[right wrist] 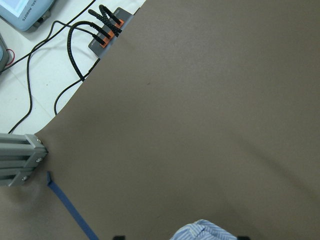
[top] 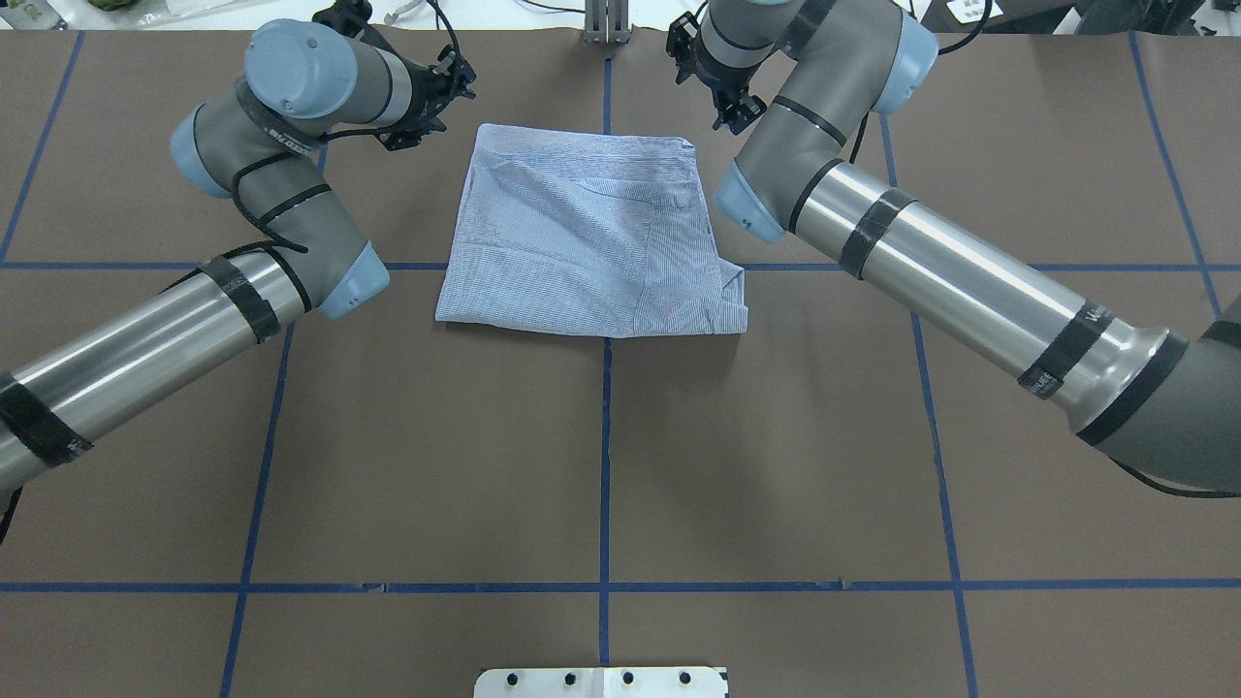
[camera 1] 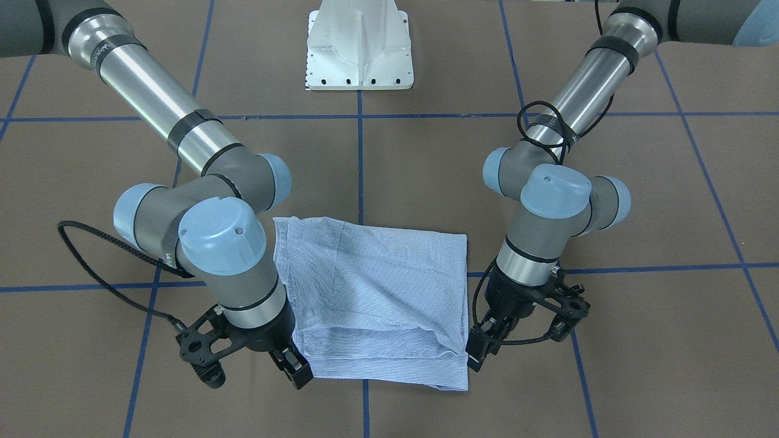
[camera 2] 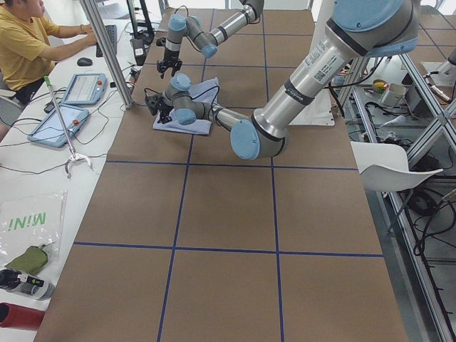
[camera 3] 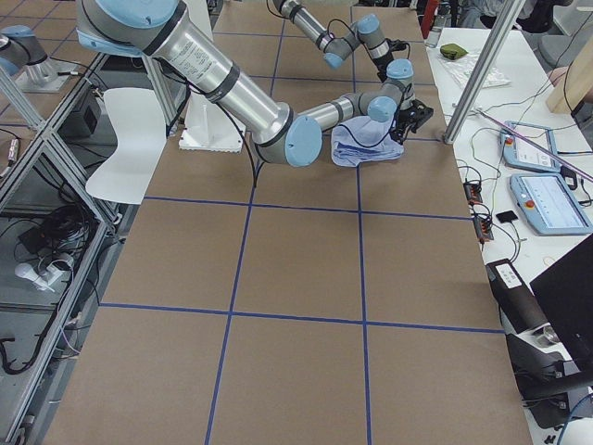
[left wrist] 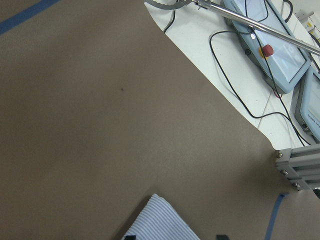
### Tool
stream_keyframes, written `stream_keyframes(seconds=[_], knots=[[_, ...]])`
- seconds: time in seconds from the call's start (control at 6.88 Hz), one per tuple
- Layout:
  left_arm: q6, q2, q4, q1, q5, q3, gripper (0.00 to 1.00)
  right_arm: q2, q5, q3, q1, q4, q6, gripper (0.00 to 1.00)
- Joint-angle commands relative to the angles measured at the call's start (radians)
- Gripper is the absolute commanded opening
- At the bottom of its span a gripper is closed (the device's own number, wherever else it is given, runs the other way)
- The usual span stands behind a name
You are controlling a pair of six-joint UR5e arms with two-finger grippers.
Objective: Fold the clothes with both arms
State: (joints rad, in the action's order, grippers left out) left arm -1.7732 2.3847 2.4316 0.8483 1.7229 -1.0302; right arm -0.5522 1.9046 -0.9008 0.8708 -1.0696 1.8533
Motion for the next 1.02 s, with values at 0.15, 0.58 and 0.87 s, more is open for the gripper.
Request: stream_keyframes(seconds=[0.15,0.58,0.87], knots=[[0.266,-0.138,-0.012,0.089,0.198,-0.161,0.61,-0.1,0.071,-0.117,0.042,-0.095,-0.231,1.0],[0.804,-0.387,-0.203,0.205,0.32,-0.477,0.6,-0.384,0.169,-0.509,0.189,-0.439,-0.865,1.0],[1.222,-0.525,-0.433,0.326,0.406,-0.659,0.61,-0.584,0.281,-0.642,0.305,-0.444,-1.122,1.0]])
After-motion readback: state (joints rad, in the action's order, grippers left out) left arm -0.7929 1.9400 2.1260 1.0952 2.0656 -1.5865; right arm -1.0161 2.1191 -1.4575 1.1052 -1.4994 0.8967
